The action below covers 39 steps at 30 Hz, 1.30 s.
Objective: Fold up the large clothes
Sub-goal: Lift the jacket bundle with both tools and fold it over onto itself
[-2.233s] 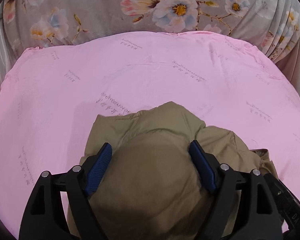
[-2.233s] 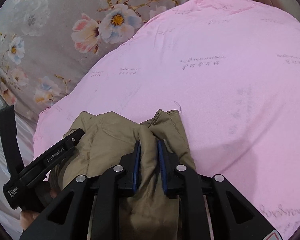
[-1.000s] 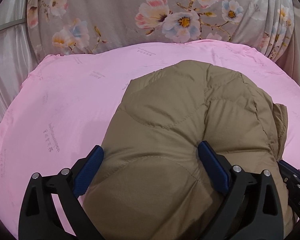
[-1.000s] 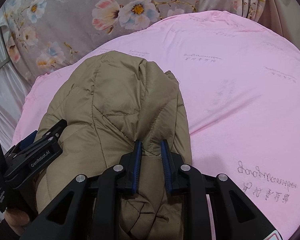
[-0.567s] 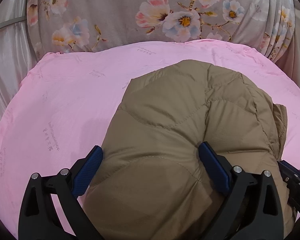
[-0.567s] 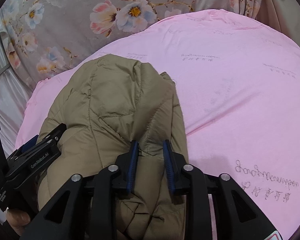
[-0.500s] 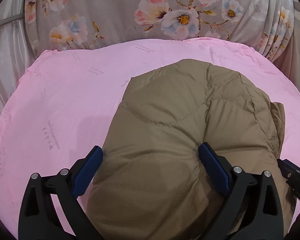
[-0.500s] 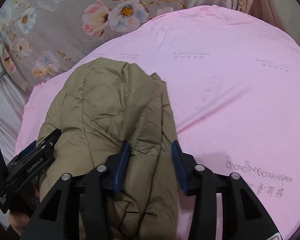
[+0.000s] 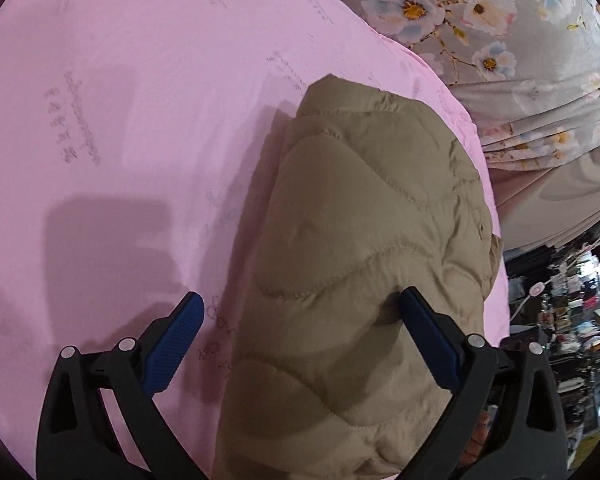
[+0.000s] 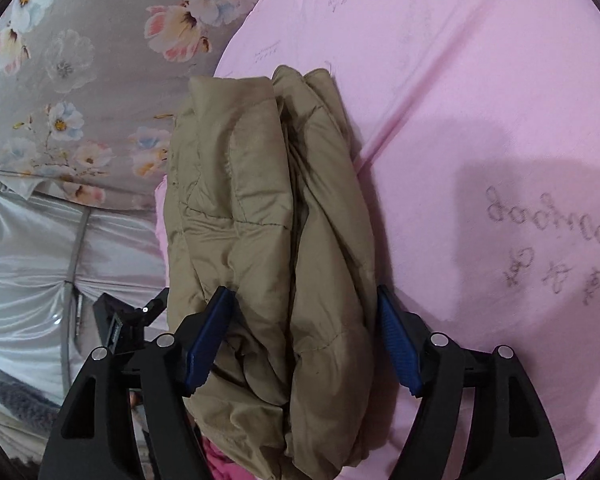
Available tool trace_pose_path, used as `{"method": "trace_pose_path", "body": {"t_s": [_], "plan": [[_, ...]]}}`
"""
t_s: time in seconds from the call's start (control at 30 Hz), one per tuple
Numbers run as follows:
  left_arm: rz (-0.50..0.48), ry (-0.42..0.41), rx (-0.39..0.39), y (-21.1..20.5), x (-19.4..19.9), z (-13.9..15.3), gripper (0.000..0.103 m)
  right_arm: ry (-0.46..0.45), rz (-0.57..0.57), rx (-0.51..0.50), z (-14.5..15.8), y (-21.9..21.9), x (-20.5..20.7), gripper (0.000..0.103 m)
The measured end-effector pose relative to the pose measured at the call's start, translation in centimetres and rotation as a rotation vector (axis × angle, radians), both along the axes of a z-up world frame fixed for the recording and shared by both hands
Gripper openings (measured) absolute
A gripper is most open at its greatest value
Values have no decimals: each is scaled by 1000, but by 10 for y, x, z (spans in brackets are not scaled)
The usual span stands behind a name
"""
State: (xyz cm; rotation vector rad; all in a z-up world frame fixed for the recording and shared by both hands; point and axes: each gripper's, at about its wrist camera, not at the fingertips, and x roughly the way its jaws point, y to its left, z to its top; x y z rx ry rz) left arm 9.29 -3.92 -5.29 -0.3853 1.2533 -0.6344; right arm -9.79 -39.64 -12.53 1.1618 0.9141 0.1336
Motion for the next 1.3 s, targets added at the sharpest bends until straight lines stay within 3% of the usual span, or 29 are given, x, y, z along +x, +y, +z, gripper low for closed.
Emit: {"method": "trace_pose_path", "body": {"t_s": [0.1,0.23,0.57,0.67,0.77,0.83,1.03,1.3], "plan": [[-46,46,-65,-10,-7,-11,97,-17,10,9,0,4,8,71],[-77,9,-34,-26,-12,-13,98,-40,15,32,-2,7,16,71],[-77,11,-72,-26,-4,-22,98,-93,55,71,-7,10,26,72],[-80,-1,-74,-27,-4,-22,98,-110,68,81,-9,12,29,68],[-88,-17,-77,-28,-5,-20,98,-126,67,98,-11,11,28,56],[-95,-41,-68,-30,-7,-14,95,-139,63,80,-6,12,27,44],[-118,-158,-18,-36,-18,22,76,-211,66,-24,33,21,26,28],[-131,-340,-7,-38,-33,82,64,-346,82,-116,91,34,30,25]]}}
